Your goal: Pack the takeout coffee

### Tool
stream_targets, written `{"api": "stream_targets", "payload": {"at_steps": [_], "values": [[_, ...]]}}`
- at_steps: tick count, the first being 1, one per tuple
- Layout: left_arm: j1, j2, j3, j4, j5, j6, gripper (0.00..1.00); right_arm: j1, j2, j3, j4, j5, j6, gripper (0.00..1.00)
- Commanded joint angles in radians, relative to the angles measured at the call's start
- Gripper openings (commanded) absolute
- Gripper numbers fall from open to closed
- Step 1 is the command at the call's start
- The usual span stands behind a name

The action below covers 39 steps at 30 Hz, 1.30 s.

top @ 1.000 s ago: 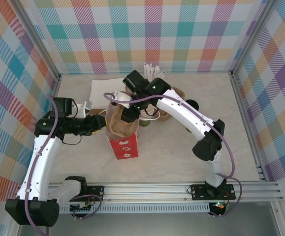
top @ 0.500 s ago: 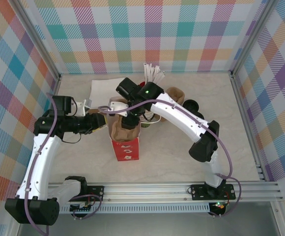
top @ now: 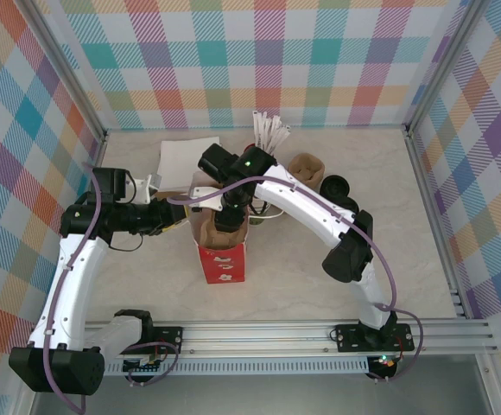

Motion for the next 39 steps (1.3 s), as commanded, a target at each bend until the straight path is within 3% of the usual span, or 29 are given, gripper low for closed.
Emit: {"api": "stream_targets", "payload": {"at_steps": [1, 9, 19, 31, 39], "values": [[0.013, -0.001, 0.023, 0.0, -0.019, 0.01, 0.4, 0.008, 0.015, 0.032, -0.046, -0.001, -0.021, 0.39], [0.013, -0.012, 0.023, 0.0, -0.012, 0.009, 0.4, 0.008, 0.047, 0.032, -0.053, 0.009, -0.039, 0.39], [0.013, -0.044, 0.082, -0.029, -0.045, -0.001, 0.49, 0.008, 0.083, 0.028, -0.058, 0.005, -0.049, 0.4], [0.013, -0.115, 0.216, -0.131, -0.272, 0.012, 0.56, 0.008, 0.115, 0.007, -0.059, 0.009, -0.059, 0.41], [0.013, -0.127, 0.267, -0.171, -0.338, 0.029, 0.56, 0.008, 0.115, -0.012, -0.063, 0.025, -0.064, 0.44]]}}
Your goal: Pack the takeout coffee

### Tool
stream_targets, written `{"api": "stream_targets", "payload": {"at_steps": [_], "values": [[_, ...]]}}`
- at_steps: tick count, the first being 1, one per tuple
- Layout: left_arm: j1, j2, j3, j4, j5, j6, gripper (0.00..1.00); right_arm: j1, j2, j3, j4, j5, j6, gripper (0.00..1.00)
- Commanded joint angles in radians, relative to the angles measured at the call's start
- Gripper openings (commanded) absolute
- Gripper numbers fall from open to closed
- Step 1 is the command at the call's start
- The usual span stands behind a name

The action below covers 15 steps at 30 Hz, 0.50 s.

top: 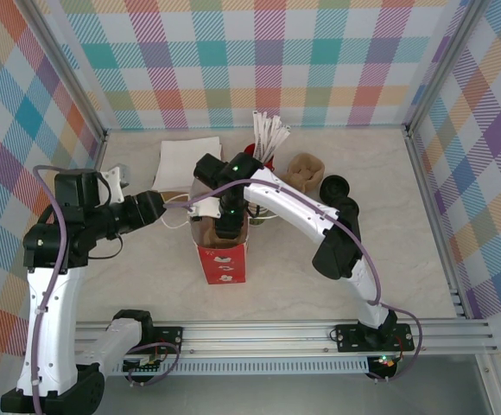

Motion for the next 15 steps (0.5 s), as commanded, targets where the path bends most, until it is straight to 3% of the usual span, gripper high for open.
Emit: {"api": "stream_targets", "payload": {"at_steps": [1, 15], "values": [[0.009, -0.006, 0.027, -0.026, -0.028, 0.025, 0.56, 0.006, 0.022, -0.012, -0.036, 0.003, -0.019, 0.44], [0.009, 0.007, 0.021, -0.018, -0.006, 0.027, 0.56, 0.006, 0.006, 0.003, -0.027, -0.001, -0.017, 0.58]]}}
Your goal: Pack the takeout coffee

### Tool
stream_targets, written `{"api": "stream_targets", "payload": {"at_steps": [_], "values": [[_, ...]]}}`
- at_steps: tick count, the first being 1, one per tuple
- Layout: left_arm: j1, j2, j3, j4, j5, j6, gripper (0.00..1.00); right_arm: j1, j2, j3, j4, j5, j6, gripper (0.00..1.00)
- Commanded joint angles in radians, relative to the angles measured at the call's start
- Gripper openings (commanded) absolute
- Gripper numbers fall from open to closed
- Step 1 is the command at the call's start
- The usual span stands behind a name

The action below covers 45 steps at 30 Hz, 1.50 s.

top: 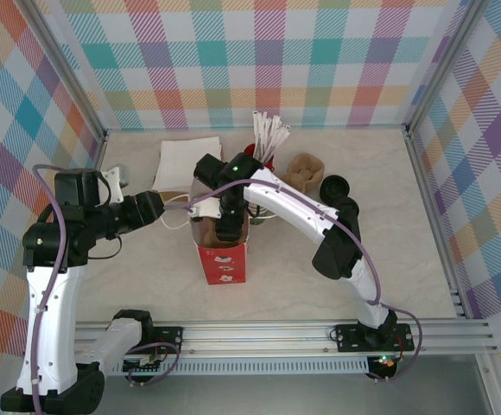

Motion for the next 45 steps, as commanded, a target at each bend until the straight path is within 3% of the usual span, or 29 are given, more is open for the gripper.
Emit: {"api": "stream_targets", "payload": {"at_steps": [1, 25, 30, 45], "values": [[0.008, 0.0, 0.015, -0.001, 0.012, 0.015, 0.56, 0.006, 0.005, 0.005, -0.023, -0.007, -0.007, 0.59], [0.009, 0.009, 0.01, 0.006, 0.044, 0.013, 0.57, 0.004, -0.027, 0.045, 0.0, -0.028, -0.008, 0.88], [0.009, 0.007, 0.009, 0.012, 0.052, 0.012, 0.58, 0.003, -0.056, 0.071, 0.006, -0.049, -0.005, 1.0], [0.009, 0.009, -0.015, 0.027, 0.082, 0.006, 0.65, 0.001, -0.119, 0.128, -0.004, -0.037, -0.007, 1.0]]}}
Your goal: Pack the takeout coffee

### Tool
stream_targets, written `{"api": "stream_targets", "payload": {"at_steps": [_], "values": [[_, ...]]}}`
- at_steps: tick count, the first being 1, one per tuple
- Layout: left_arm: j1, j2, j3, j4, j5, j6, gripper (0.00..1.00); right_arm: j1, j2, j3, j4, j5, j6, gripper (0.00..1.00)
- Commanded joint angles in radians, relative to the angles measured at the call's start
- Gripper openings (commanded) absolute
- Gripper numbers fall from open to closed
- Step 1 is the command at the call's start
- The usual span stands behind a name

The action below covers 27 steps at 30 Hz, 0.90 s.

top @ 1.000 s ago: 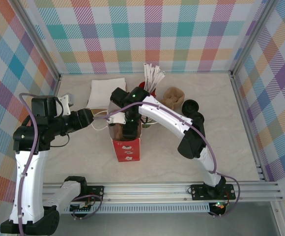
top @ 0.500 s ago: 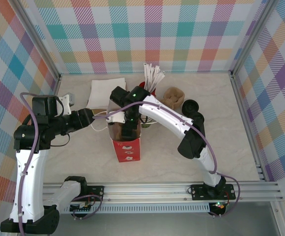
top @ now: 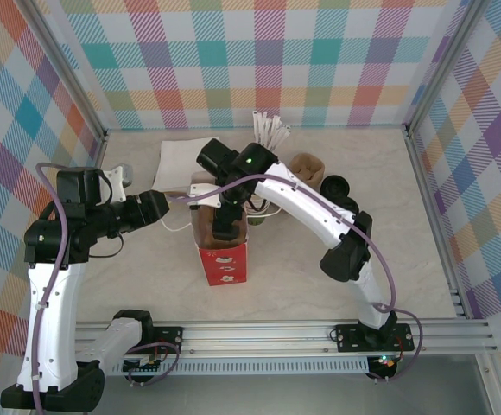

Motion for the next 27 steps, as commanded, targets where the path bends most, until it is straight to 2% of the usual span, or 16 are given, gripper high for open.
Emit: {"api": "stream_targets", "payload": {"at_steps": [1, 11, 16, 27], "values": [[0.008, -0.003, -0.015, 0.024, 0.03, 0.002, 0.66, 0.002, -0.048, 0.044, -0.011, -0.013, 0.0, 1.0], [0.008, 0.004, -0.036, 0.046, 0.059, -0.01, 0.66, 0.0, -0.13, 0.108, 0.057, -0.014, 0.078, 0.99], [0.009, 0.007, -0.045, 0.061, 0.066, -0.016, 0.66, -0.006, -0.186, 0.107, 0.137, 0.038, 0.168, 1.0], [0.009, 0.029, -0.053, 0.099, 0.076, -0.031, 0.66, -0.045, -0.304, 0.105, 0.185, 0.047, 0.375, 1.0]]}}
